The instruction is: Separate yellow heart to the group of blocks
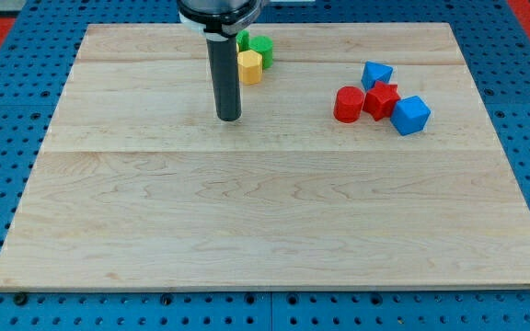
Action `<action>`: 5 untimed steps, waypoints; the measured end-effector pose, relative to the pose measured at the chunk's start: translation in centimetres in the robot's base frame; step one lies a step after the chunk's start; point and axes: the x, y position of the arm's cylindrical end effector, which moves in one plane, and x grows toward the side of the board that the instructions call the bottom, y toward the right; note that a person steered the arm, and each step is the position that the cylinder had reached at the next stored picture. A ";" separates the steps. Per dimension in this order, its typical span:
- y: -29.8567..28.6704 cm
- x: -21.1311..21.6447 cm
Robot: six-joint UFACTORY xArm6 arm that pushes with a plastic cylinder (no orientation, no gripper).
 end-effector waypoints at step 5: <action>9.0 -9.1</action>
